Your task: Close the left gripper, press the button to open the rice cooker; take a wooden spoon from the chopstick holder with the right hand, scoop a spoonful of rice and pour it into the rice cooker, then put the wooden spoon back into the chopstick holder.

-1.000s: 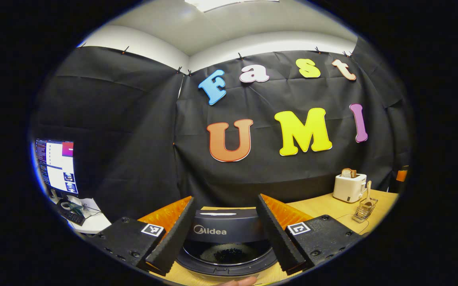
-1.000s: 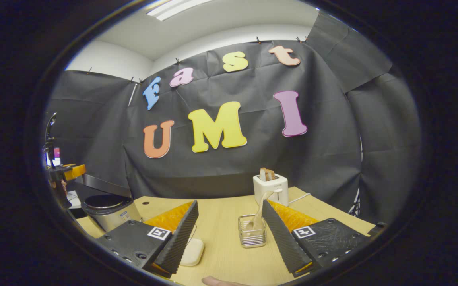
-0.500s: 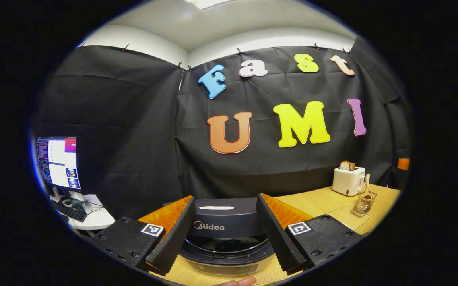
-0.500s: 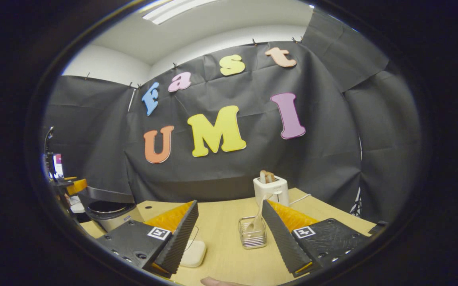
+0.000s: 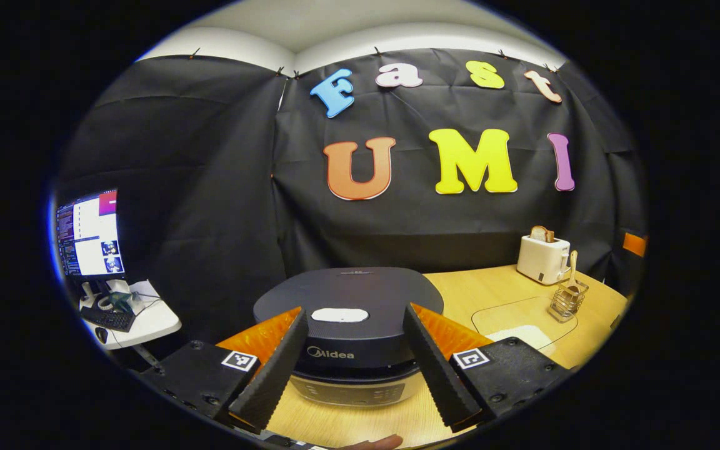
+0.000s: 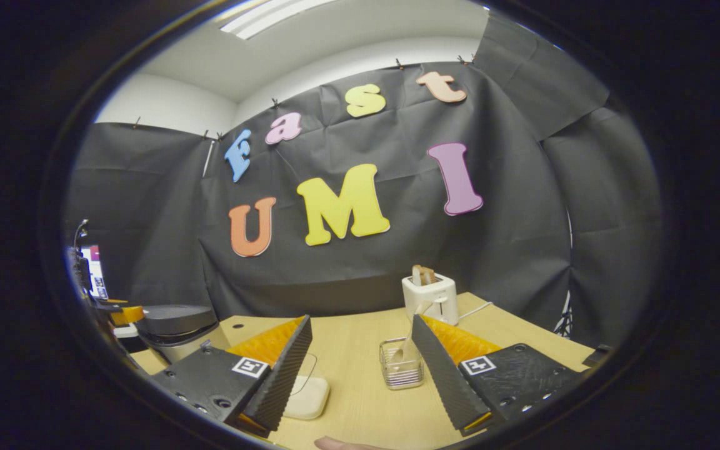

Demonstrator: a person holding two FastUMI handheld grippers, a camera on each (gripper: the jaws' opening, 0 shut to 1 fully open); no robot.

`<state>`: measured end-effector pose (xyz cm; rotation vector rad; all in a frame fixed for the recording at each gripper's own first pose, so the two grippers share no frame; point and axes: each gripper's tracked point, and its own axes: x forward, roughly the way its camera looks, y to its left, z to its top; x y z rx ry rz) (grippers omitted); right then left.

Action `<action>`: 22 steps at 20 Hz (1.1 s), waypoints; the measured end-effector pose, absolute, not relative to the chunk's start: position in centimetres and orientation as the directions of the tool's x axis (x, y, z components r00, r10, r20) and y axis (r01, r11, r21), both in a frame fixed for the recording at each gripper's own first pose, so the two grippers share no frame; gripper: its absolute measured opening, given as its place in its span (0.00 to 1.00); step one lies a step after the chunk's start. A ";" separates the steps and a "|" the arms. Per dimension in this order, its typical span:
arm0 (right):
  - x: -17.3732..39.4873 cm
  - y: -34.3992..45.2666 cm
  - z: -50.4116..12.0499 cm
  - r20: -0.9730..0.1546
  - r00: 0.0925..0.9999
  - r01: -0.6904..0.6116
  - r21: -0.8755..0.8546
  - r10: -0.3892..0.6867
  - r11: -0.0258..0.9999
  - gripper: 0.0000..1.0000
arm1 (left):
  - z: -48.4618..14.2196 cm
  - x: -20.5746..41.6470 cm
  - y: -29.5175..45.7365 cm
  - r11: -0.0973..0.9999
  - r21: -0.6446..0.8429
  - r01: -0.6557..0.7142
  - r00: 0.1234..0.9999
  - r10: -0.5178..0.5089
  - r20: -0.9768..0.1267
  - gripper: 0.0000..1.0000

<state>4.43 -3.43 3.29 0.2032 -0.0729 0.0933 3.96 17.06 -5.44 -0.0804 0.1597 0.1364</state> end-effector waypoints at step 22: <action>3.9 -2.5 3.3 0.077 0.991 -0.120 0.181 0.107 0.976 0.96 | -7.2 3.6 16.9 0.974 -0.124 -0.188 0.953 0.150 -0.265 0.94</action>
